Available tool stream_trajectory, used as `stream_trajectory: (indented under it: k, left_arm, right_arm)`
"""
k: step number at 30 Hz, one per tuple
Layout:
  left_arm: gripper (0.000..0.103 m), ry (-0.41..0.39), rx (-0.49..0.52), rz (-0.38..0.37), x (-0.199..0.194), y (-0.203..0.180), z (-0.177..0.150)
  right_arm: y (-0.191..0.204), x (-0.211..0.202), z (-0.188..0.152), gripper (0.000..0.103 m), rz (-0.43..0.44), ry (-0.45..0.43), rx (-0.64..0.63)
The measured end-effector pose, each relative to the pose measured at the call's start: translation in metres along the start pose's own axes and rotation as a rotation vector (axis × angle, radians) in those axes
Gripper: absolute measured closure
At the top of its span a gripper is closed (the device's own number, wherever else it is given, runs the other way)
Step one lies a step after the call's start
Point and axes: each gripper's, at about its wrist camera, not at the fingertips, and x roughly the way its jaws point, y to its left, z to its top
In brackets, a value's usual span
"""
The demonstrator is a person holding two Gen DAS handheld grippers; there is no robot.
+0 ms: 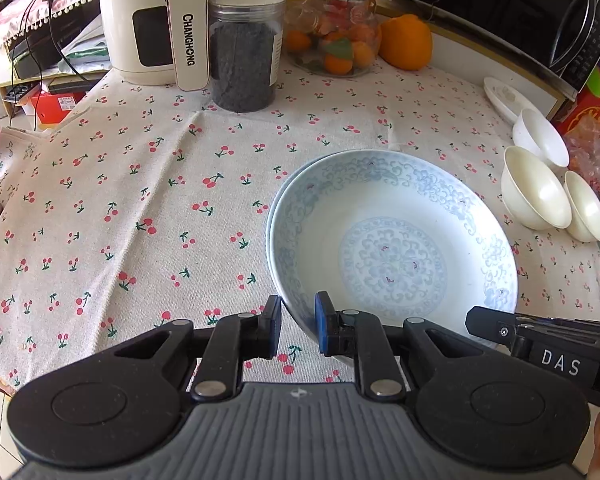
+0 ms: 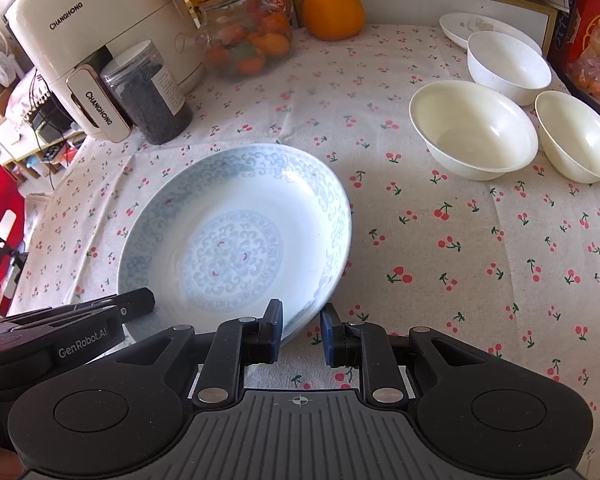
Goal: Organize plates and bowls
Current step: 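Hold the stacked blue plates by the rim with both tools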
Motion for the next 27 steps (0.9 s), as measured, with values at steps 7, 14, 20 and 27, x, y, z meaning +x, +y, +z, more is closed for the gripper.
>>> stream_trajectory:
  k: [7, 14, 20, 27]
  left_arm:
    - [0.087, -0.005, 0.009, 0.014, 0.001, -0.002, 0.0]
    - [0.086, -0.007, 0.012, 0.018, 0.002, -0.002, 0.0]
    - [0.086, -0.007, 0.012, 0.019, 0.002, -0.002, -0.001]
    - [0.086, -0.008, 0.014, 0.02, 0.002, -0.003, -0.001]
  right_arm:
    - [0.009, 0.001, -0.004, 0.083, -0.054, -0.026, -0.029]
    - [0.012, 0.002, -0.004, 0.083, -0.072, -0.036, -0.039]
    - [0.014, 0.002, -0.005, 0.083, -0.093, -0.045, -0.056]
    - [0.017, 0.003, -0.005, 0.082, -0.107, -0.053, -0.068]
